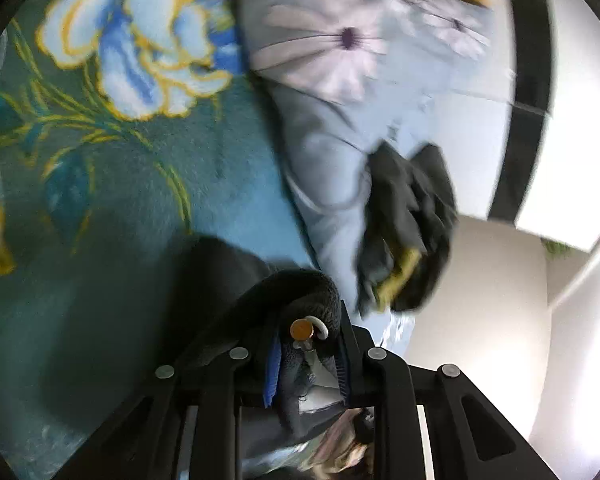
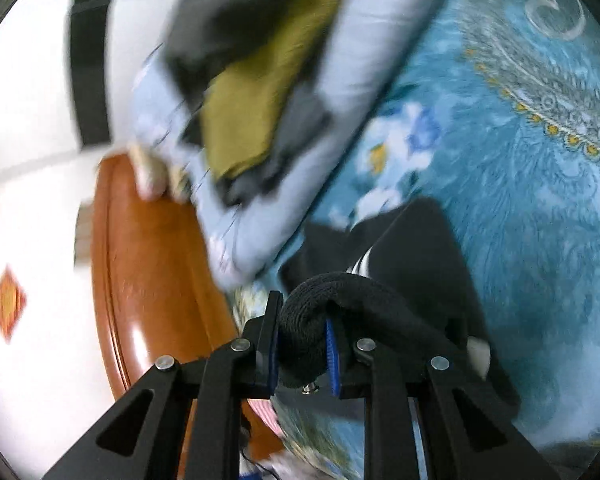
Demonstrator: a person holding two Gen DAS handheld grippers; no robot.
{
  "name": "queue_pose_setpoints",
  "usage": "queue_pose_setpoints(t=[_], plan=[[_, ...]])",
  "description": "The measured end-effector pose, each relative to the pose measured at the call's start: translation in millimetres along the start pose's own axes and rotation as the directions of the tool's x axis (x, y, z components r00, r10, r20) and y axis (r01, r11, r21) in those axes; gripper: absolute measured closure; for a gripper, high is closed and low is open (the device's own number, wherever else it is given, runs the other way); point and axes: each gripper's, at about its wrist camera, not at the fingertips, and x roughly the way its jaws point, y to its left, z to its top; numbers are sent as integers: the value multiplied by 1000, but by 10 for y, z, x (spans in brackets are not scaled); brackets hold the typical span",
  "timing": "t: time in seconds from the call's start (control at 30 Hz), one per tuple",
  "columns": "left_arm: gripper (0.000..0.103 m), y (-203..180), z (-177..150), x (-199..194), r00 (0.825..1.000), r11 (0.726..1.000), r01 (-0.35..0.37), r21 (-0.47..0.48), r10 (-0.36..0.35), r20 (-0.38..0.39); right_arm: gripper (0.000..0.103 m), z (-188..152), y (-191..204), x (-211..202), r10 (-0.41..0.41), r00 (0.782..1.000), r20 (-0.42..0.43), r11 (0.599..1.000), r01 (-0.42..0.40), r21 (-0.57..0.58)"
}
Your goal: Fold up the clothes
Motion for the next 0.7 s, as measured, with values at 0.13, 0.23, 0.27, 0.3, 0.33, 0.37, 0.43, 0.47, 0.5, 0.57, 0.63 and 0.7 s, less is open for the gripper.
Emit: queue_pose_setpoints(t=[0.13, 0.23, 0.27, 0.3, 0.33, 0.37, 0.43, 0.47, 0.5, 0.57, 0.63, 0.7], plan=[[78, 269, 188, 242, 1000, 987, -12, -158, 13, 1, 83, 118, -203, 119, -24, 999, 44, 993, 19, 119], [70, 349, 168, 238, 999, 981, 33, -192, -33, 1, 78, 171, -314, 192, -30, 998, 60, 984, 19, 178], [63, 288, 136, 172, 998, 987, 56, -149, -56, 4, 75, 177, -314, 186, -19, 998, 59, 986, 9, 167], [53, 226, 103, 107, 997, 991, 80, -106, -80, 6, 73, 175, -293, 144, -11, 998, 59, 989, 2, 147], [48, 165, 70, 36, 995, 993, 100, -61, -99, 9, 68, 174, -260, 73, -10, 998, 69, 993, 2, 120], [41, 102, 34, -60, 995, 995, 98, -7, -98, 22, 62, 172, -227, 3, -8, 997, 79, 996, 1, 93], [37, -1, -34, -238, 997, 994, 40, 104, -47, 62, 58, 166, -176, -145, -24, 994, 105, 999, 20, 37], [37, -38, -63, -306, 996, 987, -16, 158, 3, 86, 57, 161, -161, -218, -41, 992, 120, 999, 40, 10], [36, -39, -81, -291, 991, 974, -104, 200, 85, 101, 57, 154, -168, -259, -82, 988, 132, 996, 84, -8], [36, -36, -117, -257, 961, 923, -271, 275, 241, 139, 57, 118, -199, -248, -207, 968, 143, 976, 215, -42], [36, 48, -166, -118, 933, 878, -360, 316, 338, 124, 57, 78, -241, -121, -283, 952, 117, 954, 291, -64], [36, 85, -163, 93, 922, 860, -383, 337, 375, 91, 57, 35, -278, 32, -315, 945, 82, 943, 322, -80]])
